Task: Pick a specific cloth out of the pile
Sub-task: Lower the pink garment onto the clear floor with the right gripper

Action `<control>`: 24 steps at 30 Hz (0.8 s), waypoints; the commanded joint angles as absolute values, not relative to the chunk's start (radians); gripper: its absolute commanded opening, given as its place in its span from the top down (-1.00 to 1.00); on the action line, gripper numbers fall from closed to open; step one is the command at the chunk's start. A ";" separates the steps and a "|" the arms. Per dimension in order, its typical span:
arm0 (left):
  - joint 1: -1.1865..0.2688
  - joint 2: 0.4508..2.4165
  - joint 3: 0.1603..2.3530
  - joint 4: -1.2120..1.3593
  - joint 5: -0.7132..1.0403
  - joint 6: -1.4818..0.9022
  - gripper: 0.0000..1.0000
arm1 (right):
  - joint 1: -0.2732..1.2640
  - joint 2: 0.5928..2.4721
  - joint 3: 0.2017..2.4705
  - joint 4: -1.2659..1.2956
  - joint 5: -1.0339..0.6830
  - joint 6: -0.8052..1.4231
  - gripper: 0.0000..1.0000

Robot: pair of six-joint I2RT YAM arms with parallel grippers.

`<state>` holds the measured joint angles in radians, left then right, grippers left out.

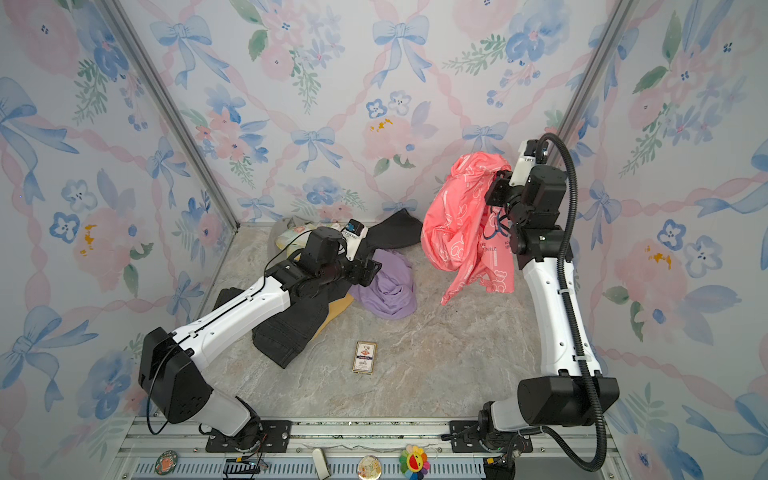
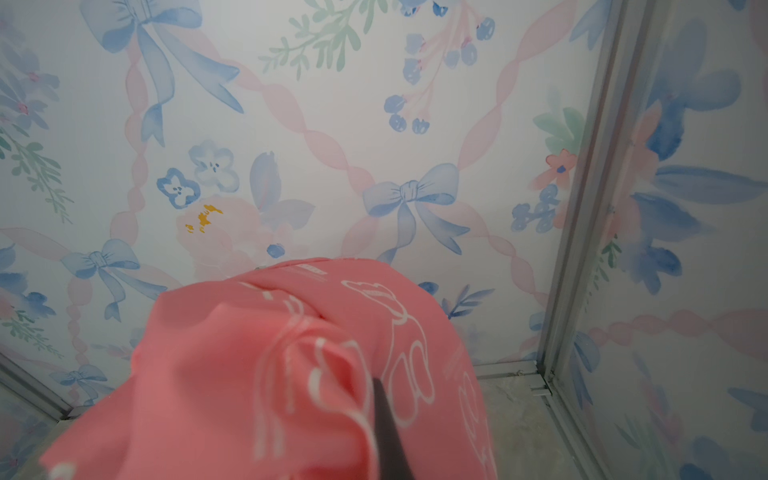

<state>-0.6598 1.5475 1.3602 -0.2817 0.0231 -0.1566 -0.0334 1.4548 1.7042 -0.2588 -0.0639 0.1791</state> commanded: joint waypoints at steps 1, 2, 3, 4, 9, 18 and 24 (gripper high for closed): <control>-0.667 1.558 1.349 -0.250 0.009 -0.139 -0.90 | -0.056 1.400 1.709 -0.251 -0.088 0.170 1.00; -0.668 1.561 1.349 -0.248 0.007 -0.142 -0.90 | -0.058 1.403 1.711 -0.260 -0.089 0.167 1.00; -0.667 1.562 1.344 -0.244 0.001 -0.145 -0.90 | -0.064 1.408 1.713 -0.268 -0.092 0.164 1.00; -0.668 1.564 1.344 -0.244 -0.006 -0.141 -0.90 | -0.070 1.412 1.712 -0.272 -0.092 0.164 1.00; -0.667 1.575 1.337 -0.244 -0.066 -0.132 -0.89 | -0.098 1.428 1.695 -0.283 -0.105 0.161 1.00; -0.668 1.585 1.339 -0.244 -0.087 -0.145 -0.86 | -0.175 1.412 1.550 -0.199 -0.123 0.185 1.00; -0.667 1.593 1.338 -0.244 -0.099 -0.148 -0.85 | -0.189 1.444 1.468 -0.131 -0.116 0.213 1.00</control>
<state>-0.6689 1.5700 1.3499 -0.2550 -0.0803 -0.1566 -0.1829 1.4532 1.4769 -0.2577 -0.1051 0.1871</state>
